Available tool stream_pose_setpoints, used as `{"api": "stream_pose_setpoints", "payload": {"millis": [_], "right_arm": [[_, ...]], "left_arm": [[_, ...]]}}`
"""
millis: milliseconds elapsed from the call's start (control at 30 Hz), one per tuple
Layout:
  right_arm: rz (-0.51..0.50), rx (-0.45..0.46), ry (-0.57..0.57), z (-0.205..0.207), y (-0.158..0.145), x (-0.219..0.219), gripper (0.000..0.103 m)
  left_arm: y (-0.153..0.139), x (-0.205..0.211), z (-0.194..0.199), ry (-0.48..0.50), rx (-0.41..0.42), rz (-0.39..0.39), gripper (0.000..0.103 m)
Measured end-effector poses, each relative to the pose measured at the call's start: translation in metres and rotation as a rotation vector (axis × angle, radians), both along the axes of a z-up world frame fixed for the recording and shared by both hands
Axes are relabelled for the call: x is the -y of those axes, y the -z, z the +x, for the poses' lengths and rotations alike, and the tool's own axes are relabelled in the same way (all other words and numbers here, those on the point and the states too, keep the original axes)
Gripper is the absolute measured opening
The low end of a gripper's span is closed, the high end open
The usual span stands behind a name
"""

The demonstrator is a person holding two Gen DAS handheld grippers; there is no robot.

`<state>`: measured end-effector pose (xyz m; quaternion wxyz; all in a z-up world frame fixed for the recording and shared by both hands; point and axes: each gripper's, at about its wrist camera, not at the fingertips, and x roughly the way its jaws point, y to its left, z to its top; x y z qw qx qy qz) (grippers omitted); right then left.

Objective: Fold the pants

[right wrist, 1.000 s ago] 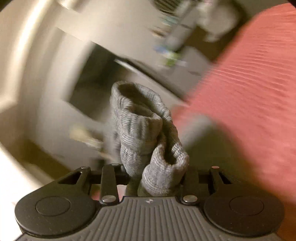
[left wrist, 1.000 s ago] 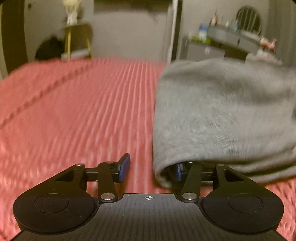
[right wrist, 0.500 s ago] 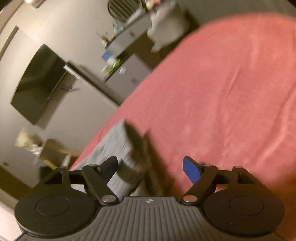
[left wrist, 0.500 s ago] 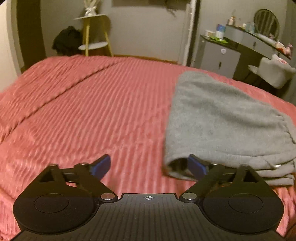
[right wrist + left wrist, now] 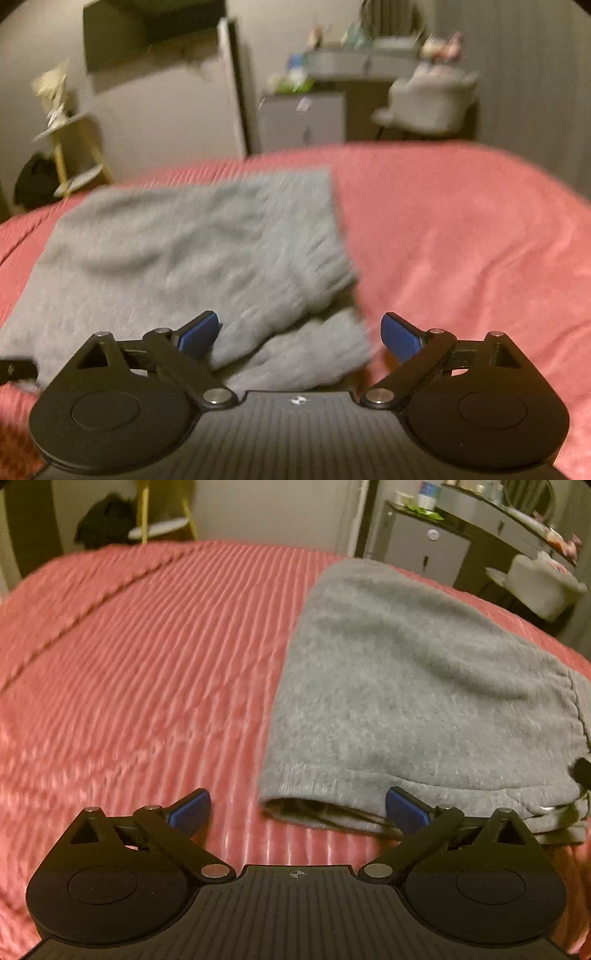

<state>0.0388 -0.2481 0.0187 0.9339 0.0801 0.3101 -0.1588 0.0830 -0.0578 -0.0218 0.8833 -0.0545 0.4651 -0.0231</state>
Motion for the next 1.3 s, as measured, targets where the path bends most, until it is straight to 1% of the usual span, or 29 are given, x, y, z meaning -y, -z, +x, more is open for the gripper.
{"api": "stream_pose_setpoints", "payload": {"millis": [33,67,100,167,200,233,267,300,333,367,400,433,467,533,600,633,700,733,800,867,933,1033,1100,1167,1300], "right_arm": [[-0.006,0.029,0.010,-0.006,-0.002,-0.001,0.098],[0.004,0.035,0.008,-0.002,-0.001,0.002,0.099],[0.018,0.019,-0.004,0.003,0.001,0.001,0.099],[0.025,-0.042,-0.016,0.004,0.012,0.007,0.099],[0.068,-0.045,-0.009,-0.003,0.014,0.014,0.099],[0.113,-0.039,0.003,-0.012,0.012,0.020,0.099],[0.136,-0.035,0.016,-0.018,0.010,0.024,0.099],[0.131,-0.028,0.031,-0.023,0.006,0.025,0.099],[0.102,-0.031,0.040,-0.038,0.005,0.024,0.099],[0.068,-0.064,0.055,-0.038,0.005,0.022,0.099],[0.033,-0.124,0.074,-0.035,0.006,0.018,0.099],[0.014,-0.178,0.071,-0.035,0.009,0.014,0.099],[0.018,-0.215,0.051,-0.031,0.013,0.009,0.099],[0.036,-0.296,-0.014,-0.029,0.018,-0.003,0.099],[0.034,-0.333,-0.086,-0.034,0.019,-0.018,0.099],[0.022,-0.334,-0.124,-0.038,0.017,-0.028,0.099],[0.027,-0.302,-0.182,-0.050,0.010,-0.043,0.099],[0.037,-0.283,-0.211,-0.056,0.006,-0.049,0.099],[0.050,-0.261,-0.232,-0.061,0.002,-0.059,0.099],[0.029,-0.259,-0.221,-0.065,-0.007,-0.070,0.099],[-0.002,-0.272,-0.191,-0.067,-0.013,-0.077,0.099],[0.029,-0.239,-0.150,-0.064,-0.015,-0.075,0.099],[0.022,-0.200,-0.113,-0.062,-0.011,-0.075,0.099],[-0.013,-0.184,-0.100,-0.064,-0.008,-0.080,0.099],[-0.056,-0.149,-0.129,-0.065,-0.008,-0.089,0.099]], "left_arm": [[0.001,-0.002,0.000,-0.005,-0.006,-0.011,0.103],[0.001,-0.005,-0.003,-0.006,-0.006,-0.017,0.103],[0.002,-0.006,-0.004,-0.005,-0.006,-0.018,0.103],[0.003,-0.007,-0.010,0.007,-0.009,-0.009,0.103],[0.003,-0.006,-0.010,0.013,-0.017,0.002,0.103],[0.004,-0.007,-0.012,0.012,-0.042,0.039,0.103],[0.007,-0.008,-0.013,-0.001,-0.070,0.101,0.103],[0.011,-0.010,-0.016,-0.016,-0.097,0.173,0.103],[0.014,-0.014,-0.019,-0.030,-0.108,0.206,0.103],[0.014,-0.020,-0.023,-0.042,-0.110,0.180,0.103],[0.012,-0.025,-0.026,-0.058,-0.118,0.138,0.103],[0.011,-0.030,-0.029,-0.082,-0.127,0.102,0.103],[0.009,-0.032,-0.032,-0.100,-0.129,0.086,0.103],[0.007,-0.031,-0.040,-0.103,-0.129,0.095,0.103],[0.006,-0.026,-0.047,-0.088,-0.141,0.105,0.103],[0.004,-0.024,-0.050,-0.074,-0.145,0.101,0.103],[-0.001,-0.020,-0.056,-0.059,-0.135,0.103,0.103],[-0.004,-0.017,-0.061,-0.055,-0.119,0.108,0.103],[-0.011,-0.011,-0.070,-0.040,-0.084,0.102,0.103],[-0.016,-0.003,-0.075,-0.021,-0.047,0.112,0.103],[-0.020,0.009,-0.079,0.002,-0.004,0.146,0.103],[-0.023,0.019,-0.082,0.038,0.067,0.172,0.103],[-0.026,0.019,-0.082,0.049,0.105,0.160,0.103],[-0.027,0.018,-0.082,0.041,0.131,0.140,0.103],[-0.021,0.013,-0.074,0.011,0.133,0.118,0.103]]}}
